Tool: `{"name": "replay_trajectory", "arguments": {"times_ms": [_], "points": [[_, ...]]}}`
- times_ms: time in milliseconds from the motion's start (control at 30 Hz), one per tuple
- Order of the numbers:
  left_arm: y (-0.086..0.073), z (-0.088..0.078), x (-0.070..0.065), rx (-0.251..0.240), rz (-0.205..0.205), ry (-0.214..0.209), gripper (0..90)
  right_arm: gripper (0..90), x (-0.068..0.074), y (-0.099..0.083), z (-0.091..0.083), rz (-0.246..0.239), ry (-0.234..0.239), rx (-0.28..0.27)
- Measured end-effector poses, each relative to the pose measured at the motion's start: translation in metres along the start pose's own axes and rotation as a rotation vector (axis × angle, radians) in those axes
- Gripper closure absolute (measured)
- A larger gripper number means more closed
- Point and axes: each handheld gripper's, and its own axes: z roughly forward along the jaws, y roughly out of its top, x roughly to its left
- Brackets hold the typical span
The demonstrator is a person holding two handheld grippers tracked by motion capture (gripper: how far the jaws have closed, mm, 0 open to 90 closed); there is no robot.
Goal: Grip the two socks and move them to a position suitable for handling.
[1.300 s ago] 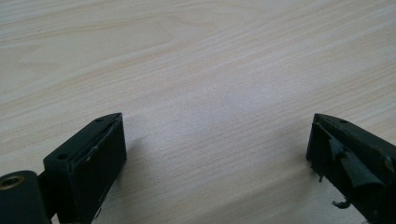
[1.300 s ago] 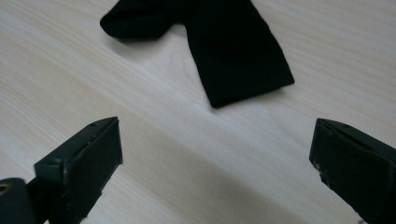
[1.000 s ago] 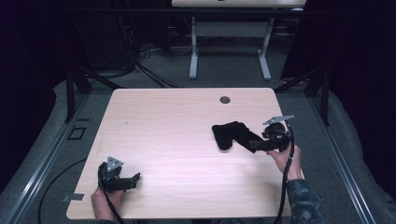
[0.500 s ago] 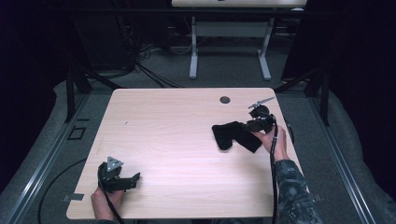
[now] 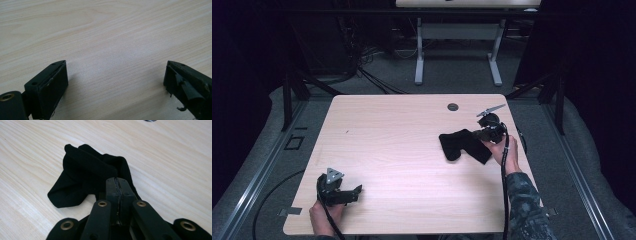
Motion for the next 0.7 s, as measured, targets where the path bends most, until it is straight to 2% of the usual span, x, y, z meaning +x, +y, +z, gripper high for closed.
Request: {"name": "replay_trajectory", "arguments": {"times_ms": [167, 300, 333, 567, 600, 667, 700], "points": [[0.0, 0.0, 0.0, 0.0, 0.0, 0.0, 5.7, 89.0, 0.002, 0.0, -0.008, -0.006, -0.003, -0.022], [0.0, 0.0, 0.0, 0.001, 0.001, 0.0, 5.8, 89.0, 0.002, 0.002, -0.015, 0.004, 0.024, -0.032], [0.0, 0.0, 0.0, 0.0, 0.001, 0.001, 5.8, 89.0, 0.003, 0.002, -0.016, 0.001, 0.016, -0.033], [0.0, 0.0, 0.0, -0.001, 0.002, 0.002, 6.1, 89.0, 0.005, -0.003, -0.013, -0.003, 0.035, -0.01], [0.0, 0.0, 0.0, -0.001, 0.003, 0.003, 6.1, 88.8, 0.005, -0.006, -0.012, 0.013, 0.051, -0.003], [0.0, 0.0, -0.001, -0.001, 0.002, 0.003, 6.1, 88.6, 0.005, -0.009, -0.009, 0.018, 0.054, -0.002], [0.0, 0.0, -0.001, -0.001, 0.002, 0.003, 6.1, 87.8, 0.005, -0.011, -0.007, 0.005, 0.045, 0.009]]}}
